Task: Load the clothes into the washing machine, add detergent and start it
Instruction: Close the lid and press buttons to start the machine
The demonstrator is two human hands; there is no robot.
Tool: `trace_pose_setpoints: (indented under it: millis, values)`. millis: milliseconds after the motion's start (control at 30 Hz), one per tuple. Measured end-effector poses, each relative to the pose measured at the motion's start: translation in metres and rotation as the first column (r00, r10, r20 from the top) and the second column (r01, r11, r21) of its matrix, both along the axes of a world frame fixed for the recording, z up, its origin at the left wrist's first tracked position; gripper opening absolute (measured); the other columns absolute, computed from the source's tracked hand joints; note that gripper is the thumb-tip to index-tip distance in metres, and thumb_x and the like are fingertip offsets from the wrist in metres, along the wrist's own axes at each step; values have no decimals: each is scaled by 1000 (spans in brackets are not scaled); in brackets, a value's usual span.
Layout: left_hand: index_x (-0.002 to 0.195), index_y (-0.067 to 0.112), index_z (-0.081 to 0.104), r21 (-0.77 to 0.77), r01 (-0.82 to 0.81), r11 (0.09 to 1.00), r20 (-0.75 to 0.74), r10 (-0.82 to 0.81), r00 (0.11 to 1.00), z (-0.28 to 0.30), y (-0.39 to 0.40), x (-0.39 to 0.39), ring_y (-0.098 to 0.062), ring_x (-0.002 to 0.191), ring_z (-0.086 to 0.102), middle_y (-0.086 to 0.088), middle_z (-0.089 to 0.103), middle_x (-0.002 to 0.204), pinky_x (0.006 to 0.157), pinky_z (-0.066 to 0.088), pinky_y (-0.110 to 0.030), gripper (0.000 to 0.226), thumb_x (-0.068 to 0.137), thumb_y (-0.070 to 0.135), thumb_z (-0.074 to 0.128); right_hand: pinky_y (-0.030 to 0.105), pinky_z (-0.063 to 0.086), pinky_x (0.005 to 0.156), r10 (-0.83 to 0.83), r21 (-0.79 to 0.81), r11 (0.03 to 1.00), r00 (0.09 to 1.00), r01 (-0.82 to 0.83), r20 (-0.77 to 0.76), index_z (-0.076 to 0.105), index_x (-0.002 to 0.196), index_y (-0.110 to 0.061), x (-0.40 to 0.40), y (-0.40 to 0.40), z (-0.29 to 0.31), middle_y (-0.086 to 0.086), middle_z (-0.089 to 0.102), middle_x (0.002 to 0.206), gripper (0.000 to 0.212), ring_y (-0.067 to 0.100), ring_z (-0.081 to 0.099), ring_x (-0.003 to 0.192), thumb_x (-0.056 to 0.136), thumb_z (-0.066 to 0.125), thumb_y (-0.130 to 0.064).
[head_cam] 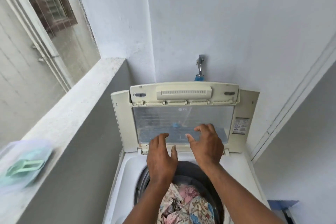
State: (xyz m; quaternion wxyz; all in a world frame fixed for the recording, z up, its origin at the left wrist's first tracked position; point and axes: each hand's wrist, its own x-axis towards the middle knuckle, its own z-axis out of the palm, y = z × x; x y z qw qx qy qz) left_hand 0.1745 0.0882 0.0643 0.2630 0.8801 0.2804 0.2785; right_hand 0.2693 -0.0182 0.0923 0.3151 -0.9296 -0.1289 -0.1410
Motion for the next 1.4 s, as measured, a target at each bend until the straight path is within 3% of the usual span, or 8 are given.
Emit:
trace_pose_setpoints:
  millis: [333, 533, 633, 733, 833, 1067, 1167, 1400]
  values:
    - [146, 15, 51, 360, 165, 918, -2, -176, 984, 123, 42, 41, -30, 139, 50, -6, 55, 149, 118, 40, -46, 85, 71, 23, 89, 31, 52, 68, 116, -118, 989, 969, -92, 218, 66, 106, -25, 21, 15, 143, -2, 65, 109, 36, 25, 69, 92, 79, 87, -36]
    - [166, 17, 14, 371, 373, 850, -239, -300, 923, 160, 71, 90, -21, 161, 12, -1, 17, 174, 131, 10, -42, 96, 94, 38, 73, 39, 53, 86, 260, -340, 921, 949, -190, 175, 58, 128, -23, 64, 35, 170, 1, 57, 126, 55, 24, 56, 118, 82, 83, -40]
    - [165, 16, 18, 266, 451, 852, -346, -352, 870, 166, 82, 111, -22, 157, 25, -4, 29, 170, 129, 18, -45, 87, 96, 27, 71, 44, 43, 100, 322, -460, 847, 946, -265, 48, 52, 141, -22, 86, 42, 171, 3, 57, 136, 69, 26, 53, 128, 82, 81, -45]
    - [153, 16, 45, 271, 447, 853, -372, -335, 866, 169, 85, 120, -26, 138, 51, -7, 56, 151, 118, 35, -41, 65, 94, 23, 71, 44, 39, 107, 371, -497, 785, 923, -370, -101, 50, 145, -21, 98, 38, 161, 4, 57, 141, 71, 26, 54, 131, 84, 81, -40]
    - [134, 16, 62, 276, 438, 856, -379, -322, 868, 173, 84, 120, -31, 121, 62, -7, 69, 131, 103, 46, -41, 45, 90, 22, 73, 39, 44, 103, 389, -474, 793, 917, -384, -93, 58, 138, -20, 99, 36, 155, 4, 64, 133, 70, 25, 59, 121, 77, 87, -38]
    - [125, 19, 67, 291, 409, 865, -358, -298, 885, 175, 75, 100, -29, 109, 65, -4, 72, 118, 95, 49, -42, 42, 84, 23, 78, 35, 48, 86, 408, -412, 811, 907, -414, -108, 65, 126, -18, 79, 24, 162, 5, 68, 121, 69, 27, 64, 111, 67, 94, -39]
    - [125, 19, 67, 314, 406, 858, -344, -296, 891, 173, 67, 85, -29, 106, 66, -5, 71, 115, 95, 49, -42, 43, 84, 25, 79, 38, 47, 96, 432, -403, 804, 895, -437, -107, 58, 140, -18, 65, 13, 163, 7, 64, 131, 80, 28, 59, 120, 71, 91, -42]
    - [125, 19, 66, 405, 389, 827, -365, -244, 898, 174, 42, 44, -31, 103, 65, -6, 69, 113, 91, 49, -42, 42, 85, 26, 78, 41, 42, 104, 475, -371, 796, 873, -479, -109, 51, 148, -22, 30, -13, 161, 7, 60, 138, 67, 28, 55, 126, 90, 76, -44]
